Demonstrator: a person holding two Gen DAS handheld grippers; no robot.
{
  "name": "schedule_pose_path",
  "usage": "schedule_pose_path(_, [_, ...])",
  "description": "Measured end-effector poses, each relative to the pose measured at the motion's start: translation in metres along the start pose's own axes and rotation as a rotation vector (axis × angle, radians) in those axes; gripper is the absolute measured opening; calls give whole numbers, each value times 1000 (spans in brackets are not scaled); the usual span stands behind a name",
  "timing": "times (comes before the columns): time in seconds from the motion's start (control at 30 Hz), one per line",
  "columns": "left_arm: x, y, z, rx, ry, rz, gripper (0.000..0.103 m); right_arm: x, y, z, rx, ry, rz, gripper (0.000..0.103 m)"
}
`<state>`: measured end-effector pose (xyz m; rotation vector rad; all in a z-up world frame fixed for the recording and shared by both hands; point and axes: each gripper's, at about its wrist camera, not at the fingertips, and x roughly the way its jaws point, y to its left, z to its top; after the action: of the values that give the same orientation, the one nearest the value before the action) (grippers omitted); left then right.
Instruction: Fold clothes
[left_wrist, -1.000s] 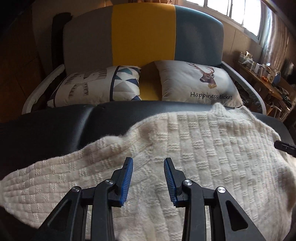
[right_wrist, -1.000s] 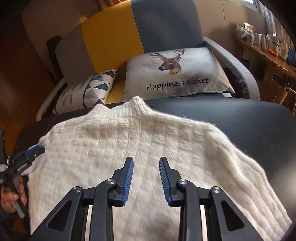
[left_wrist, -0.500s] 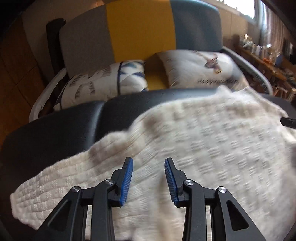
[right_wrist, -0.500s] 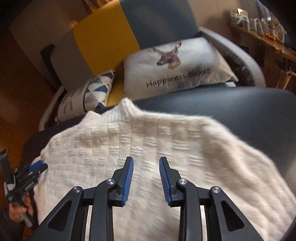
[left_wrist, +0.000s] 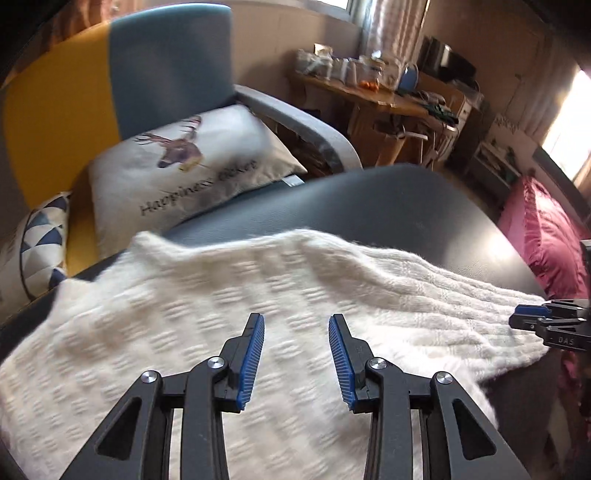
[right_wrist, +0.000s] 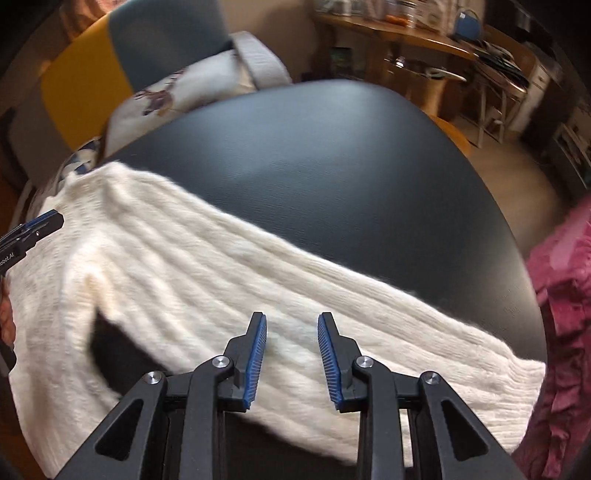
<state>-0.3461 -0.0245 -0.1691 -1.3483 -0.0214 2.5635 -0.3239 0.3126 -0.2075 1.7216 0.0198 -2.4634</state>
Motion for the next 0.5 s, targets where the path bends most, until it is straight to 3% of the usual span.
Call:
schedule_pose_path(0.2, [43,-12,5,2,72,33,37,12,-15,15,-3,-47,-71,26])
schedule_pose_path(0.37, [46,-26,1,76,37,89,40,19,-12,29,-35,-120,-157,26])
schedule_pose_path(0.5, [19,-6,-8,-36,-1,45,40,21,-12,32,-36,-146,-159,26])
